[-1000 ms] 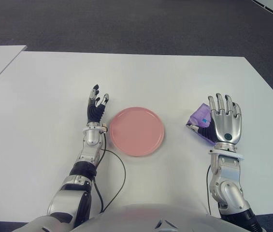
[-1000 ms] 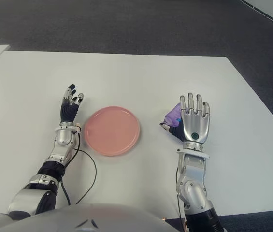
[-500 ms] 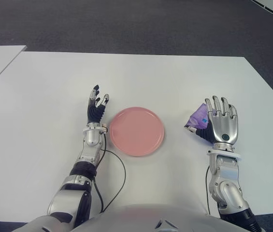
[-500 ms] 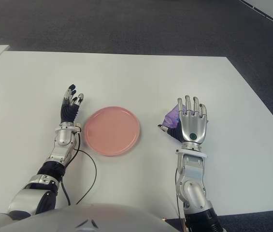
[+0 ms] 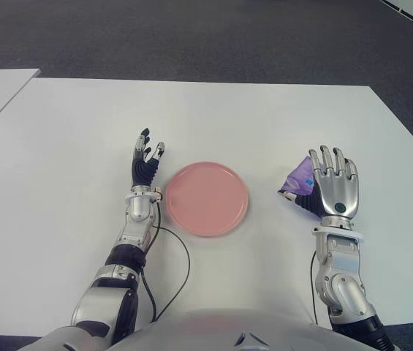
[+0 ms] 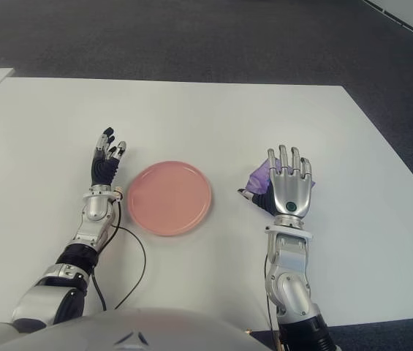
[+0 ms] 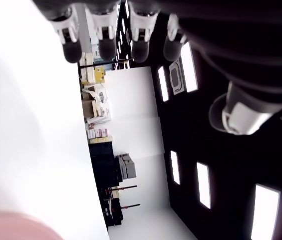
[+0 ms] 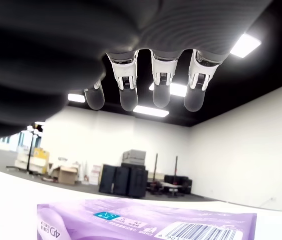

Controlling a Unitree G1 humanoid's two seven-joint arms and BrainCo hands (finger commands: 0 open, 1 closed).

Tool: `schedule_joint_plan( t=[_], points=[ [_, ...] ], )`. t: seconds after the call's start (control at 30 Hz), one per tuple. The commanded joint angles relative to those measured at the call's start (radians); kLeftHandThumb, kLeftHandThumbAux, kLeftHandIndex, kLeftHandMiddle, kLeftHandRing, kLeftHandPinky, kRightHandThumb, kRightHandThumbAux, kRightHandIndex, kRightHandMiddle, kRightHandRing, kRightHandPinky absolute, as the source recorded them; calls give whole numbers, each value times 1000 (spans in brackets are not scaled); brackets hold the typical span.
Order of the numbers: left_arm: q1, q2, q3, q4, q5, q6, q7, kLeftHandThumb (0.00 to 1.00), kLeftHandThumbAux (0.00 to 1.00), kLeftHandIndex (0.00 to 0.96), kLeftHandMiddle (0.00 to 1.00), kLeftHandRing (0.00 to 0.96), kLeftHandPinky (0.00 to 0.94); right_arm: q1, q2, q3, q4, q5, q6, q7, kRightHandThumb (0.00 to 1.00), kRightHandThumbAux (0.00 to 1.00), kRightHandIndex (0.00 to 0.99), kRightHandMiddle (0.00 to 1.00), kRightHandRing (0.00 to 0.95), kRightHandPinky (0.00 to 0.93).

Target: Put the tissue paper into the plate.

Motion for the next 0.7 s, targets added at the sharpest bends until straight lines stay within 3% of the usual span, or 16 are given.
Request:
schedule_joint_plan(
  t=[0.03,0.7],
  points=[
    [7,6,4,8,5,16,6,31,473,0,0,0,0,3,7,-4,10,6,-11,12,166,358,0,0,0,0],
    [11,13,6,9,2,5,1,5,485,0,0,0,0,3,17,3,9,-5,-8,14,166,358,0,0,0,0]
  ],
)
